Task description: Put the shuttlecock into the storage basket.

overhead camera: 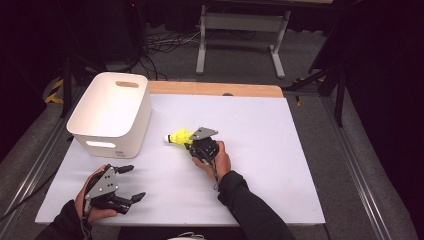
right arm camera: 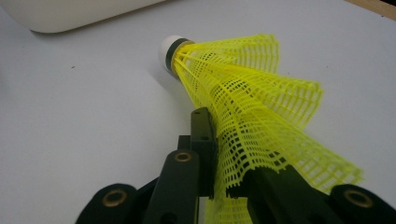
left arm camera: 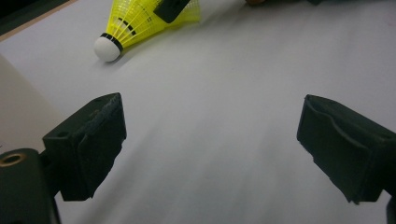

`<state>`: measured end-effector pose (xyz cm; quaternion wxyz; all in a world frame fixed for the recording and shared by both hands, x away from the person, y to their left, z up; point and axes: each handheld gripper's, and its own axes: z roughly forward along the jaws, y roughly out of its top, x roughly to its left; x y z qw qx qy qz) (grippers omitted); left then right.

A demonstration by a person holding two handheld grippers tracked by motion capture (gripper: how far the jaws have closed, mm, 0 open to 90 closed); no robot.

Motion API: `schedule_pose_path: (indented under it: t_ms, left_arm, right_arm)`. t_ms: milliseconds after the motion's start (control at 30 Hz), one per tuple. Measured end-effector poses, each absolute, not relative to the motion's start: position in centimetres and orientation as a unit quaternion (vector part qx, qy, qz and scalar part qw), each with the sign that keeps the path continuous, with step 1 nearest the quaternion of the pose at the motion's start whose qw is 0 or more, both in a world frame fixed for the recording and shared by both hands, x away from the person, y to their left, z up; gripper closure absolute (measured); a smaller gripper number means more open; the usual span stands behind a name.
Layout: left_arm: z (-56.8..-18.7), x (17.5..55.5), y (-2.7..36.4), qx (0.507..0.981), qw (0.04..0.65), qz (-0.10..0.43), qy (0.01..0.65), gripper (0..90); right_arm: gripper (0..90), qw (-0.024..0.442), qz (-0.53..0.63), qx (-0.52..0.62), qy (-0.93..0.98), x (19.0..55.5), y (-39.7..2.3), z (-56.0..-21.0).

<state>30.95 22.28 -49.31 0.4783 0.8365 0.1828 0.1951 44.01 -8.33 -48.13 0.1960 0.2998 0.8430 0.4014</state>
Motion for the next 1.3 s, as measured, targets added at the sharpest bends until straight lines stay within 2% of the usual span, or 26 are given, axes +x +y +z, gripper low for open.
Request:
schedule_pose_path:
  t_ms: [733,1300]
  left_arm:
    - [-49.3,31.7,21.7,0.837,0.475,0.194,0.193,9.3]
    - [-48.9,34.5,18.5,0.841,0.468,0.198,0.188,11.1]
  right_arm:
    - [86.1,0.180,0.456,0.274,0.827,41.9,-10.4,-46.6]
    - [86.0,0.173,0.472,0.234,0.832,38.8,-12.8,-44.9]
